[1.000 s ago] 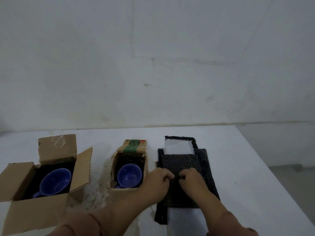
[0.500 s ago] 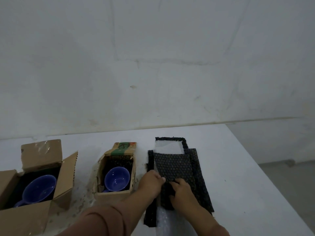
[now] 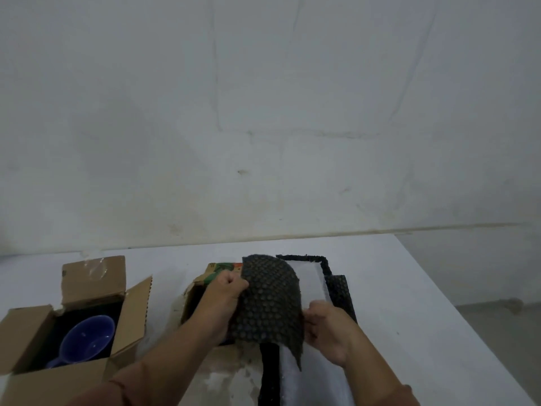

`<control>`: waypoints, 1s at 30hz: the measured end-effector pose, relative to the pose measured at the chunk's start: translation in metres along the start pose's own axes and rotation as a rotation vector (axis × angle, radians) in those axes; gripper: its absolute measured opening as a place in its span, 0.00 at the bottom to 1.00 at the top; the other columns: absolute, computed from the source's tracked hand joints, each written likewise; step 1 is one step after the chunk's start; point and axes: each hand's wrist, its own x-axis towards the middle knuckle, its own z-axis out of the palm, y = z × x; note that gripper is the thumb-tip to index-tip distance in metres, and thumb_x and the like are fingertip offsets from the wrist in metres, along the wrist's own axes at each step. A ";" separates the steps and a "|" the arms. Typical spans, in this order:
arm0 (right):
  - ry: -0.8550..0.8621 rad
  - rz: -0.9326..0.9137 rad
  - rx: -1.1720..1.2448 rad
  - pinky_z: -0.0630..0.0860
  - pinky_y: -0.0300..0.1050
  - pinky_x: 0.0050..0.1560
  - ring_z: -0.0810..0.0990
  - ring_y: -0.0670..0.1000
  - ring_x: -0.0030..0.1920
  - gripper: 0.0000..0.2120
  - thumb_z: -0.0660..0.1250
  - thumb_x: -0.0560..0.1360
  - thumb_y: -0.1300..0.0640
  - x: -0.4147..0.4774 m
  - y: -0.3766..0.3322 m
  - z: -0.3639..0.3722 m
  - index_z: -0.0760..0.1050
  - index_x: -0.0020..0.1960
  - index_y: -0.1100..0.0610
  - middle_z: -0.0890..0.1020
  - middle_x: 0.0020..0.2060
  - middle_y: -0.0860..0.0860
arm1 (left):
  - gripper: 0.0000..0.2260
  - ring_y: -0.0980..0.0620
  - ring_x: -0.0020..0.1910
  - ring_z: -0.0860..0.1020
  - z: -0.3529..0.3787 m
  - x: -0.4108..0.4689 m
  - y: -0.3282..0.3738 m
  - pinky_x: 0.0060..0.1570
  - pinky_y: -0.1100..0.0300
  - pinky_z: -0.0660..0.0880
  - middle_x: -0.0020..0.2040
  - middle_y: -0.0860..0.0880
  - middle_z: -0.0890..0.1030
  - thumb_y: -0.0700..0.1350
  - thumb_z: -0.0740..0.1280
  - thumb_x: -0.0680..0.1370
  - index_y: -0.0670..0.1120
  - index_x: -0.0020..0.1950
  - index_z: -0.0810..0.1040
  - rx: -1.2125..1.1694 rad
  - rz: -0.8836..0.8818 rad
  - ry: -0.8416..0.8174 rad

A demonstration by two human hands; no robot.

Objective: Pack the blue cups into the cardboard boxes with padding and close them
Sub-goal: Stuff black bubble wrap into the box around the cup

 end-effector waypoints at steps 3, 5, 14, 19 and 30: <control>-0.041 -0.110 0.014 0.72 0.47 0.43 0.76 0.55 0.46 0.10 0.58 0.75 0.72 0.000 -0.006 0.026 0.71 0.42 0.59 0.79 0.44 0.58 | 0.03 0.44 0.45 0.75 -0.029 -0.002 0.006 0.41 0.53 0.69 0.46 0.41 0.76 0.38 0.61 0.77 0.44 0.45 0.70 0.102 0.061 0.084; -0.017 -0.242 -0.137 0.74 0.43 0.43 0.77 0.53 0.47 0.11 0.59 0.74 0.73 -0.001 -0.014 0.042 0.74 0.45 0.58 0.79 0.47 0.56 | 0.10 0.41 0.50 0.77 -0.046 -0.003 0.010 0.43 0.53 0.71 0.50 0.42 0.78 0.36 0.59 0.78 0.49 0.54 0.72 0.130 0.085 0.058; 0.236 -0.893 -1.121 0.72 0.43 0.54 0.73 0.48 0.50 0.07 0.66 0.72 0.64 -0.006 -0.047 0.096 0.76 0.40 0.52 0.71 0.45 0.46 | 0.06 0.55 0.44 0.74 -0.083 -0.011 0.021 0.37 0.69 0.69 0.42 0.56 0.73 0.50 0.71 0.73 0.49 0.45 0.79 0.824 0.370 0.162; 0.020 -0.878 -1.138 0.72 0.41 0.49 0.76 0.48 0.49 0.02 0.65 0.72 0.62 -0.007 -0.055 0.123 0.77 0.41 0.58 0.78 0.46 0.49 | 0.08 0.55 0.51 0.75 -0.085 -0.012 0.030 0.42 0.68 0.70 0.47 0.59 0.75 0.49 0.69 0.74 0.58 0.50 0.72 0.801 0.359 -0.097; -0.306 -0.183 -0.291 0.77 0.51 0.57 0.80 0.56 0.58 0.21 0.71 0.68 0.53 0.013 -0.010 0.121 0.76 0.60 0.58 0.82 0.57 0.56 | 0.08 0.44 0.53 0.81 -0.089 -0.013 0.018 0.54 0.51 0.78 0.53 0.42 0.83 0.38 0.67 0.76 0.42 0.55 0.77 -0.114 -0.017 -0.112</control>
